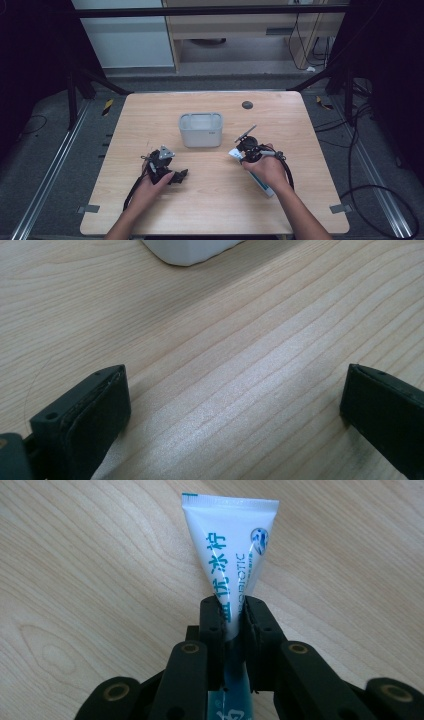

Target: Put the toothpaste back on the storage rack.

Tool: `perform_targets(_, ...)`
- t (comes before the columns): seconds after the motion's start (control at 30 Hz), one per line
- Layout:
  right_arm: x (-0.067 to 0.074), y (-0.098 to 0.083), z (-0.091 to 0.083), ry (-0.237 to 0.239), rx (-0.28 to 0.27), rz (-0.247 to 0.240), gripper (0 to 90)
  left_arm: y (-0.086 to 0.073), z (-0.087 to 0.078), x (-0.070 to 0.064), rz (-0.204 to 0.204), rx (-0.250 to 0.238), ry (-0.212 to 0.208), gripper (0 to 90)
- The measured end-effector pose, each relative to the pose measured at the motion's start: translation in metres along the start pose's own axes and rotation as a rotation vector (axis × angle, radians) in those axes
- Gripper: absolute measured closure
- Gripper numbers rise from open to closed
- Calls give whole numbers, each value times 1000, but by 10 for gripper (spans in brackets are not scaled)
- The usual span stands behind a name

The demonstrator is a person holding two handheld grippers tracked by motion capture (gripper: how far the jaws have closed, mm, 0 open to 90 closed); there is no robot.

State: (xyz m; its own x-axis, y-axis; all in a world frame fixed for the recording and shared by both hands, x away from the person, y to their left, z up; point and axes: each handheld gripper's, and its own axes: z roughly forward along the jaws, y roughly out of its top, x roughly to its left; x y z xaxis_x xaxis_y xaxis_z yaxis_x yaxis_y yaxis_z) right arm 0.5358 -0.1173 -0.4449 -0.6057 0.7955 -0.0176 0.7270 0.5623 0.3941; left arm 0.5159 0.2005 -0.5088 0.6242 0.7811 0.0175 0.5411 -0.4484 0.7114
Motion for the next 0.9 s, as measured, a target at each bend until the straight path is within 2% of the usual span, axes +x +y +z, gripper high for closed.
perform_targets(0.2,-3,1,-6,-6,-6,3,801,0,0,0,0,0,0,0)
perform_targets(0.5,-13,4,-33,-36,-48,6,802,0,0,0,0,0,0,0)
perform_targets(0.53,-17,5,-41,-45,-60,13,802,0,0,0,0,0,0,0)
perform_targets(0.63,-21,7,-49,-56,-77,23,802,0,0,0,0,0,0,0)
perform_targets(0.9,-31,11,-68,-82,-157,41,804,0,0,0,0,0,0,0)
